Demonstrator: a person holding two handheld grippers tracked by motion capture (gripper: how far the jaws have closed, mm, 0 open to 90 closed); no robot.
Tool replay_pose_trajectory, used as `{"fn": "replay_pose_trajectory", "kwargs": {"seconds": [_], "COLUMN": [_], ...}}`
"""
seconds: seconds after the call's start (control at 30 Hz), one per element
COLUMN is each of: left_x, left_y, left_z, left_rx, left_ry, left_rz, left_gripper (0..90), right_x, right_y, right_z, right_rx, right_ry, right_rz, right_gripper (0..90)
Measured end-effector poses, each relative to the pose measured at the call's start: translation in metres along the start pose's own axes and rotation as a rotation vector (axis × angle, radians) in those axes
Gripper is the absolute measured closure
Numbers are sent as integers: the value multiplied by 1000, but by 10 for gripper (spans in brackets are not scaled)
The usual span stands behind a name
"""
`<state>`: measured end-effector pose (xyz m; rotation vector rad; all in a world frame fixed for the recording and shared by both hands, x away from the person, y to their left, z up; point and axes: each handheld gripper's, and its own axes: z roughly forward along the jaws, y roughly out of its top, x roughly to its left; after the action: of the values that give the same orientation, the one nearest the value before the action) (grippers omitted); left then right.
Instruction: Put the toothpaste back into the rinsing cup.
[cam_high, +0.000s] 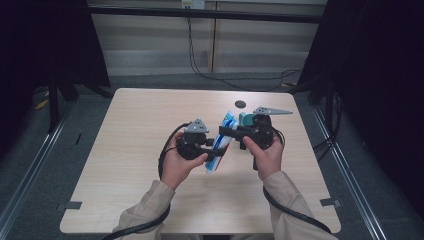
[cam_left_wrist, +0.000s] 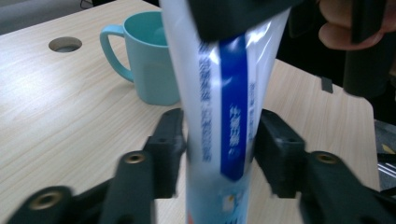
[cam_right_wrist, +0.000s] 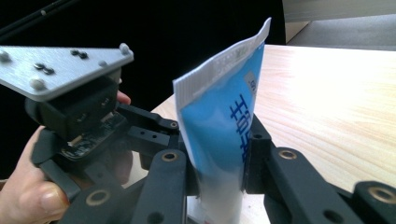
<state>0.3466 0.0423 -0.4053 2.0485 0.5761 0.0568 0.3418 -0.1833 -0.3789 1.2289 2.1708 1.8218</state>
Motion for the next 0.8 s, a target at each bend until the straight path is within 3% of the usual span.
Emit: {"fn": "replay_pose_trajectory", "kwargs": {"seconds": [0.27, 0.43, 0.6, 0.8], "left_x": [9, 14, 21, 30], "left_y": [-14, -24, -43, -65], "left_z": [-3, -6, -9, -13], "left_rx": [39, 67, 101, 125], "left_ry": [0, -15, 28, 50], "left_rz": [4, -16, -7, -21], "left_gripper": [246, 208, 190, 169], "right_x": [-5, -6, -7, -8], "right_y": [6, 9, 13, 15], "right_z": [-13, -19, -26, -31], "right_rx": [-15, -14, -20, -12], "right_ry": [-31, -67, -82, -106], "right_rz": [-34, -58, -75, -98], "right_gripper": [752, 751, 751, 751]}}
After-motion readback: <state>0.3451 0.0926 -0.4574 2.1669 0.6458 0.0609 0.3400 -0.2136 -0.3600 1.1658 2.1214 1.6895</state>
